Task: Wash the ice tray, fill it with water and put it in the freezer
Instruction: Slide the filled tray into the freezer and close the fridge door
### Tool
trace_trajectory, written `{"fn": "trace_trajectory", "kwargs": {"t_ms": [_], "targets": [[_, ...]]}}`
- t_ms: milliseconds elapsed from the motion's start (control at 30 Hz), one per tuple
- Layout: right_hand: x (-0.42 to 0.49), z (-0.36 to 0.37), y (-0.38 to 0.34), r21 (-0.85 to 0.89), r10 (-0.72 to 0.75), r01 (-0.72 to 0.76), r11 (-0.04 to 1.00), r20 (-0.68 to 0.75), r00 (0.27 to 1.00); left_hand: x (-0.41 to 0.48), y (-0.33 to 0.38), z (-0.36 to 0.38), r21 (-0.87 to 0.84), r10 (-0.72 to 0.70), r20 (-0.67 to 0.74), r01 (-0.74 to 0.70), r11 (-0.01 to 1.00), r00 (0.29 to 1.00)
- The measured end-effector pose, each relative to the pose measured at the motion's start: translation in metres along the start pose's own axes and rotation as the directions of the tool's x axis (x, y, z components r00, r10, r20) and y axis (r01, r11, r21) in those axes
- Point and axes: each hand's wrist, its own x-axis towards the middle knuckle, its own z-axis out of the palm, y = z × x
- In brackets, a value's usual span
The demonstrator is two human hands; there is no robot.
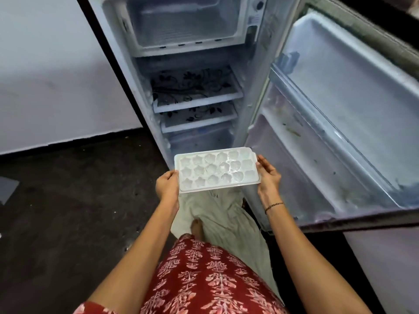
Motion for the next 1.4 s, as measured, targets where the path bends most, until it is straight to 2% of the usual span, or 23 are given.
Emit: {"fn": "trace_trajectory", "kwargs": {"t_ms": [333,533,700,800,900,1067,1233,1400], "targets": [[0.091,0.115,-0.038,0.026,-0.031,0.029,0.999,0.068,0.997,0.083,0.088,0.048,-0.022,0.176,-0.1,-0.179,0.984,0.979],[0.125,0.163,-0.063,0.058,-0.054,0.049,0.997,0.102,0.993,0.112,0.131,0.072,-0.03,0.216,-0.158,-0.223,0.974,0.964],[0.159,0.197,-0.082,0.077,-0.055,0.044,0.996,0.157,0.986,0.128,0.164,0.094,-0.07,0.278,-0.248,-0.304,0.95,0.928],[0.175,0.216,-0.097,0.07,-0.107,0.096,0.993,0.191,0.976,0.136,0.182,0.106,-0.078,0.331,-0.279,-0.365,0.928,0.901],[0.193,0.237,-0.113,0.048,-0.18,0.173,0.984,0.214,0.96,0.145,0.207,0.116,-0.017,0.394,-0.279,-0.415,0.91,0.876],[0.213,0.274,-0.128,0.021,-0.198,0.198,0.98,0.207,0.958,0.171,0.245,0.124,0.106,0.398,-0.264,-0.383,0.918,0.879],[0.218,0.306,-0.14,0.1,-0.193,0.175,0.98,0.219,0.956,0.184,0.283,0.121,0.167,0.461,-0.257,-0.431,0.887,0.849],[0.23,0.33,-0.163,0.157,-0.209,0.177,0.972,0.216,0.954,0.199,0.314,0.124,0.207,0.516,-0.181,-0.48,0.852,0.838]]}}
